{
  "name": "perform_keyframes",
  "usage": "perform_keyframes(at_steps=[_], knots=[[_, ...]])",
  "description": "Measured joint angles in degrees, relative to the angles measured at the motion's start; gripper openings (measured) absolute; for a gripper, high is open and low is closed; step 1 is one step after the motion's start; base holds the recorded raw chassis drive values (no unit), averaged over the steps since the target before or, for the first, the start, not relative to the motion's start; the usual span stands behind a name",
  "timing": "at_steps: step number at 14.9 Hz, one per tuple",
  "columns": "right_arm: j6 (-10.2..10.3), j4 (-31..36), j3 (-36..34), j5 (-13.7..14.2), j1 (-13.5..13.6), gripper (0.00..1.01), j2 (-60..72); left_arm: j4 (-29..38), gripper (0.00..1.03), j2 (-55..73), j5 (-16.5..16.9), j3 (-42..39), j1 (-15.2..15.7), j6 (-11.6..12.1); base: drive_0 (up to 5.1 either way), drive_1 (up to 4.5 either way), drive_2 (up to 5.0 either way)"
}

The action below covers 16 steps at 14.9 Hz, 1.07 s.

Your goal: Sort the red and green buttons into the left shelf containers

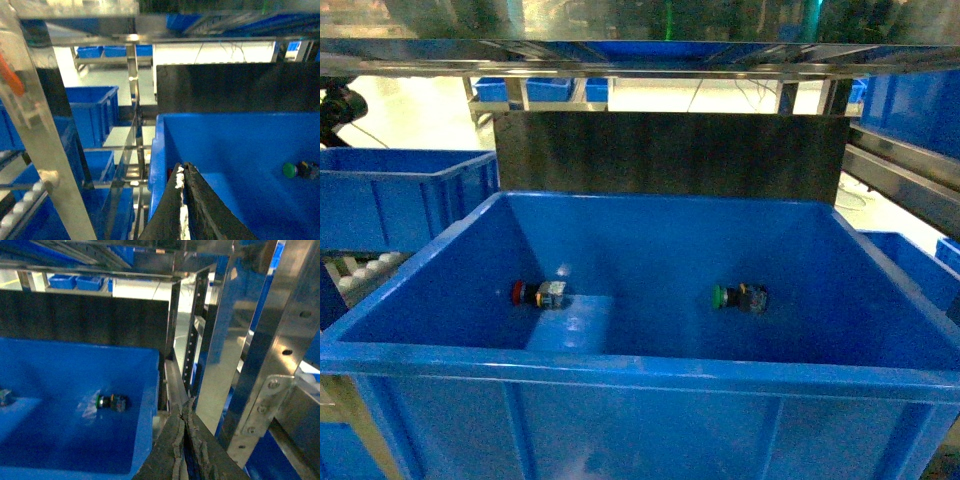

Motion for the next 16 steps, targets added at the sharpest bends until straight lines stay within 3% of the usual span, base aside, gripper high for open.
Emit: perform_keyframes(at_steps=[1,2,3,4,8,16], knots=[[0.00,-6.93,-0.04,-0.98,-0.90,0.02,-5.57,-2.29,0.02,-5.51,0.68,-0.85,0.55,0.02,0.0,0.00,0.0],[-0.02,-11.45,-0.17,-4.72,-4.24,0.02,-11.72,-4.39,0.02,-9.51,1.11,-1.99,1.09,0.00,0.0,0.00,0.0],[0.00,-14.38,-0.31,-4.61,-5.35,0.02,-16.39,-7.15,0.02,-12.50,4.50,-3.48,4.22,0.02,0.0,0.00,0.0],[0.00,-17.29,-1.09,-4.90,-5.42,0.02,-19.76,-9.57,0.02,-15.39,4.72,-4.66,5.42,-0.02,0.0,0.00,0.0],[0.00,-28.00,-2.47,-5.01,-5.38,0.02,-31.74,-19.82,0.02,-28.74,5.25,-6.82,5.27,0.00,0.0,0.00,0.0],[0.00,-40.59,-2.54,-5.01,-5.38,0.02,-45.35,-33.86,0.02,-44.48,5.25,-7.13,5.27,0.00,0.0,0.00,0.0]])
